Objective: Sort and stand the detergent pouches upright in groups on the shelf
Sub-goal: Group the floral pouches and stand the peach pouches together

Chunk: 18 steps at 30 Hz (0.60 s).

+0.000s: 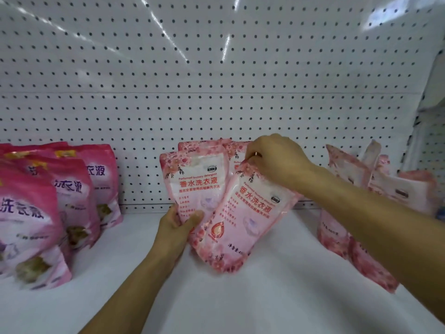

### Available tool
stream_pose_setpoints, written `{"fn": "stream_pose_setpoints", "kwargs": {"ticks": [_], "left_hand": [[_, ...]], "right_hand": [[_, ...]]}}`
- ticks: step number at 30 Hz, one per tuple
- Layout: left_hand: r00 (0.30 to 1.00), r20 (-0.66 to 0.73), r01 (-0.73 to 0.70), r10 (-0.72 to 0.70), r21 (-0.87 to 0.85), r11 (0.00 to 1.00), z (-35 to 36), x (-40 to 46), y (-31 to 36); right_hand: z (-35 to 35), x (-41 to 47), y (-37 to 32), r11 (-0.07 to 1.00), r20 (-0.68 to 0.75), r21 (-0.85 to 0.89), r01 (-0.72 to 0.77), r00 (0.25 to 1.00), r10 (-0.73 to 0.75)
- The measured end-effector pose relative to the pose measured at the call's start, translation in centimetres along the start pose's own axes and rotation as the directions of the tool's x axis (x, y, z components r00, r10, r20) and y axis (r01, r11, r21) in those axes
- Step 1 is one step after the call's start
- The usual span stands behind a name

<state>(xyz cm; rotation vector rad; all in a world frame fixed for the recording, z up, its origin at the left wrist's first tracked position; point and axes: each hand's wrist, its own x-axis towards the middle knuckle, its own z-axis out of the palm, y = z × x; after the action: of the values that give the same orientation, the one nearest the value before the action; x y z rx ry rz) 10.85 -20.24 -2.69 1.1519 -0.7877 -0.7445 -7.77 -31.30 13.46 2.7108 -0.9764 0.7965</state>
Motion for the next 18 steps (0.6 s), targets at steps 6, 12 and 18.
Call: {"fn": "stream_pose_setpoints", "kwargs": {"ticks": [6, 12, 18], "left_hand": [[0.999, -0.026, -0.019, 0.020, 0.037, 0.999, 0.1, -0.1, -0.2], [1.000, -0.007, -0.017, 0.017, 0.022, 1.000, 0.2, -0.1, -0.3], [1.000, -0.029, -0.002, 0.009, 0.233, 0.972, -0.2, -0.5, -0.5]], "right_hand": [[-3.6, 0.9, -1.6, 0.978, -0.056, 0.100, 0.183, 0.982, -0.178], [-1.5, 1.1, -4.2, 0.953, 0.115, -0.100, 0.286, 0.955, -0.274], [1.3, -5.0, -2.0, 0.941, -0.380, 0.328, -0.084, 0.900, 0.212]]}}
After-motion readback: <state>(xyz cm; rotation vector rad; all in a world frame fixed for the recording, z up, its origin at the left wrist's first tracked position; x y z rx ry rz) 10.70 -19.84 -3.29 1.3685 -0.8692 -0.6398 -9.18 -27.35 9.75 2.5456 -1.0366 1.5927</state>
